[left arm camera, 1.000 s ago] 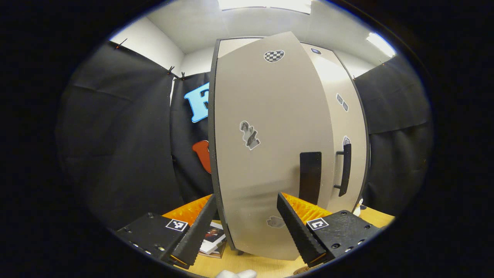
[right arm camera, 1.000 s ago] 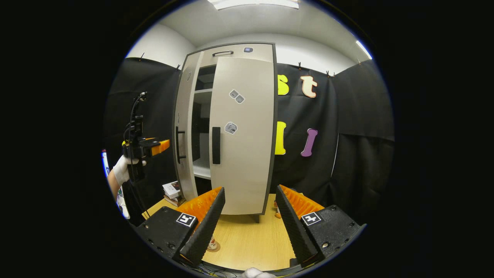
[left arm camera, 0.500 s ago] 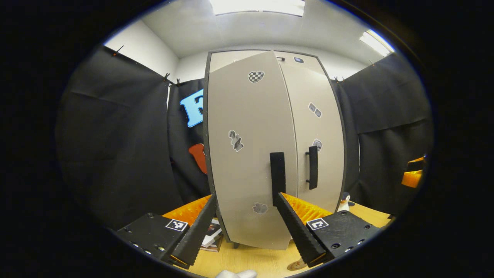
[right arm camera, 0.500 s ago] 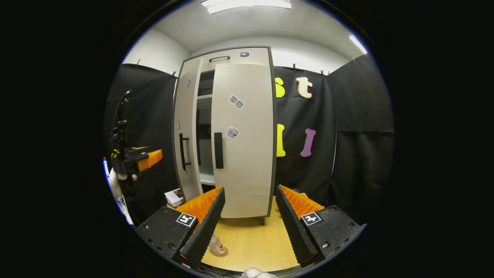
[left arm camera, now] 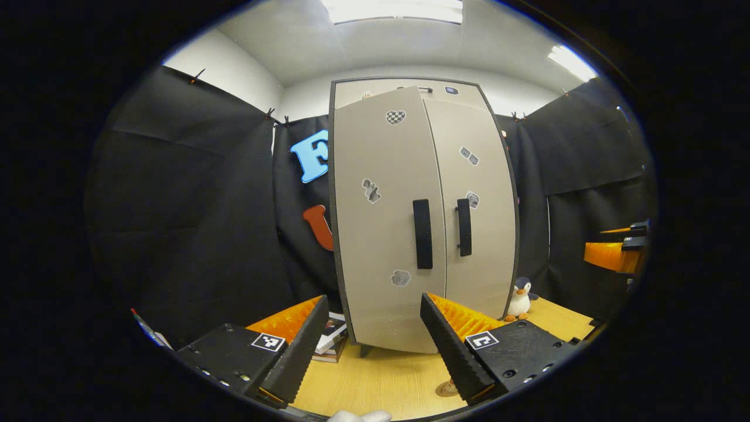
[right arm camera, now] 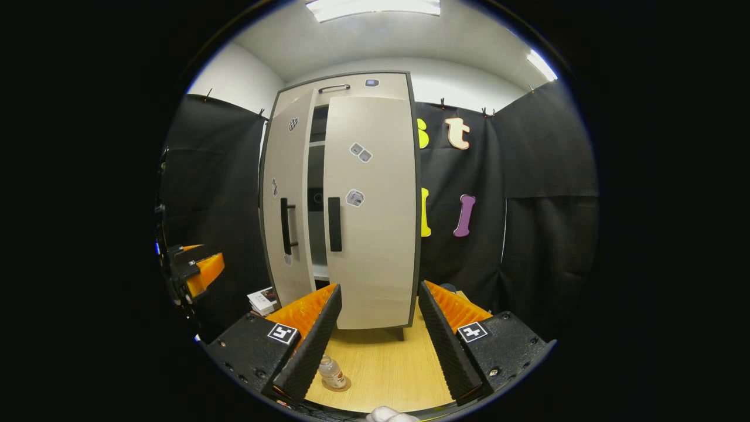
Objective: Grasp the bottle in the cabinet with the left hand and place it on the coaster, then close the right door with the right hand and the left door with the left hand.
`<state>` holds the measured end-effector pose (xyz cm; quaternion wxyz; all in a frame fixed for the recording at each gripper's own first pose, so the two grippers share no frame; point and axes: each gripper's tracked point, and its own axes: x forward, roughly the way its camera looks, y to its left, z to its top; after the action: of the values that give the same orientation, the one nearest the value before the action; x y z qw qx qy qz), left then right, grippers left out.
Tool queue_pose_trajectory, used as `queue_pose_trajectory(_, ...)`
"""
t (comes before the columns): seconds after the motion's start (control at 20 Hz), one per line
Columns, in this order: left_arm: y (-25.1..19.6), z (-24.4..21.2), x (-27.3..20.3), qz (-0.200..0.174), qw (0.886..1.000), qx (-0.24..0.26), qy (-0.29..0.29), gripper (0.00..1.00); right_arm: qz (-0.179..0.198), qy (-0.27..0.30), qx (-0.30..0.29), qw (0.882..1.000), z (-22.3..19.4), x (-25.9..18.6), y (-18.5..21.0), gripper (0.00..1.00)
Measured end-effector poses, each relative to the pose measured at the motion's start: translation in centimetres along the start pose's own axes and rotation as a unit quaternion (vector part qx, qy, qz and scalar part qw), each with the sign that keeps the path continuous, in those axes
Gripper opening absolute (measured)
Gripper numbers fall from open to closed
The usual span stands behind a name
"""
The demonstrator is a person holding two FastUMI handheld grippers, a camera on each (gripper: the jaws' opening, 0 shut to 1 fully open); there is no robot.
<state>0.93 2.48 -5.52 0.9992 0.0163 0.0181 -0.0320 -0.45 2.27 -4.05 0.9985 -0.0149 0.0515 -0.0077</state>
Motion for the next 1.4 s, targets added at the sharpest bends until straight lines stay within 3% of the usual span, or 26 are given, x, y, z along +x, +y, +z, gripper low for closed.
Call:
queue_pose_trajectory(0.3, -0.7, -0.6, -0.2, -0.004, 1.000, -0.027, 0.011, 0.96, -0.007, -0.002, -0.004, 1.000, 0.1, 0.0, 0.3, 0.82)
queue_pose_trajectory(1.4, 1.6, 0.2, -0.9, 0.004, 1.000, -0.012, 0.013, 0.96, -0.013, -0.017, -0.002, 1.000, 0.5, -1.1, 0.9, 0.82)
